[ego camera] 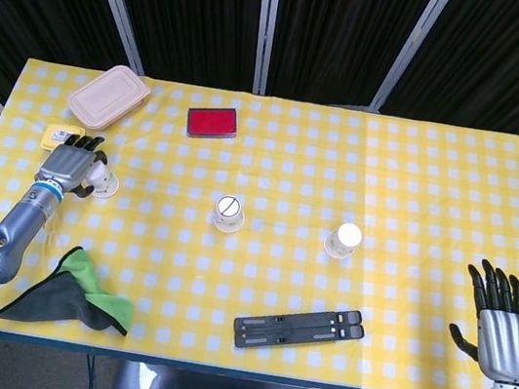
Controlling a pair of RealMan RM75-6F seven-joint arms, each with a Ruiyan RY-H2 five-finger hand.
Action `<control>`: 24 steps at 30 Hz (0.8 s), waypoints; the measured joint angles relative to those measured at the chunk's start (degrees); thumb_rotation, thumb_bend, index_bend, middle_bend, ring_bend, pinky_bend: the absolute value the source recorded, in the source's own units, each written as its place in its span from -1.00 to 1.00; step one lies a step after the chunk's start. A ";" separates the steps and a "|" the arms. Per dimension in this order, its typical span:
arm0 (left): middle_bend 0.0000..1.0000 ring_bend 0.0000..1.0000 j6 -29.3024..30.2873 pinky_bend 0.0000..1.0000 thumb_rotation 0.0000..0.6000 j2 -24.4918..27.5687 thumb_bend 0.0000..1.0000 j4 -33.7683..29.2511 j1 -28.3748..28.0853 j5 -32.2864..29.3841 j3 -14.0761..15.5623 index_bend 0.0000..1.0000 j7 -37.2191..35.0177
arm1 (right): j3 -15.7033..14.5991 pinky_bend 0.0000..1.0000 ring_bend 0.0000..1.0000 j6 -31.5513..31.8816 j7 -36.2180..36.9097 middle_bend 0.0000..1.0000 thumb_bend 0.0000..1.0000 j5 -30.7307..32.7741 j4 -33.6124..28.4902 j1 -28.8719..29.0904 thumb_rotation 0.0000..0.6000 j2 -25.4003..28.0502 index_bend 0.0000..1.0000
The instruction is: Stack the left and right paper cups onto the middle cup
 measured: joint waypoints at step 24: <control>-1.00 -1.00 9.91 -1.00 1.00 9.44 -0.21 -31.00 -6.81 5.13 -5.69 -0.33 7.01 | 0.56 -1.00 -1.00 0.70 2.25 -1.00 -0.77 0.80 -1.02 -0.49 1.00 1.41 -1.00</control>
